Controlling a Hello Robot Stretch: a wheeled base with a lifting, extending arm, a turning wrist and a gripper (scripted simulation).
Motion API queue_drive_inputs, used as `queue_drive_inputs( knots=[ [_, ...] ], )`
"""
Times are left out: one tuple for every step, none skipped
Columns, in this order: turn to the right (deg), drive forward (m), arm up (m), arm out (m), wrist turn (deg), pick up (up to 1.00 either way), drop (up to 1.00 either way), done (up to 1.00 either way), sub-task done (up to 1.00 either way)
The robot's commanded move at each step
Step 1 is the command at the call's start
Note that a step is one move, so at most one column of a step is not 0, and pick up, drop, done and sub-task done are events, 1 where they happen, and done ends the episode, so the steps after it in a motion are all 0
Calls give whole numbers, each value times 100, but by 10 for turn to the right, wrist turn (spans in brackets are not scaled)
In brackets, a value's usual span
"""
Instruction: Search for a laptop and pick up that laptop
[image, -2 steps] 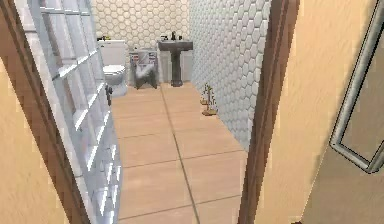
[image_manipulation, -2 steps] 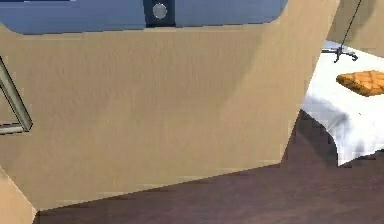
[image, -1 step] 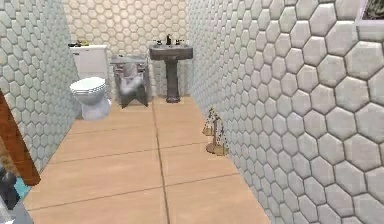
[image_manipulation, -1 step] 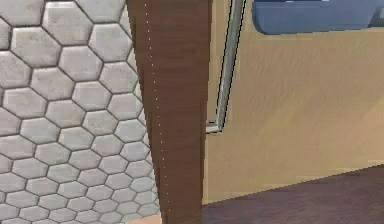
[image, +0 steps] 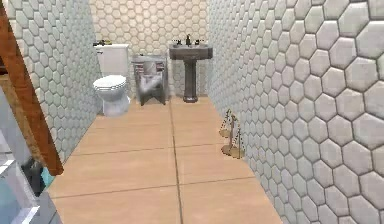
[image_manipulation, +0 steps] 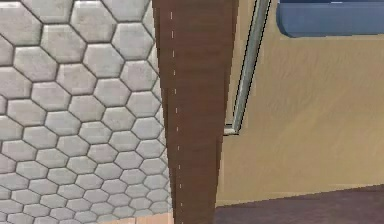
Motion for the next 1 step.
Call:
queue_drive_inputs(
  knots=[
    [0,65,0,0,0,0,0,0,0]
  ],
)
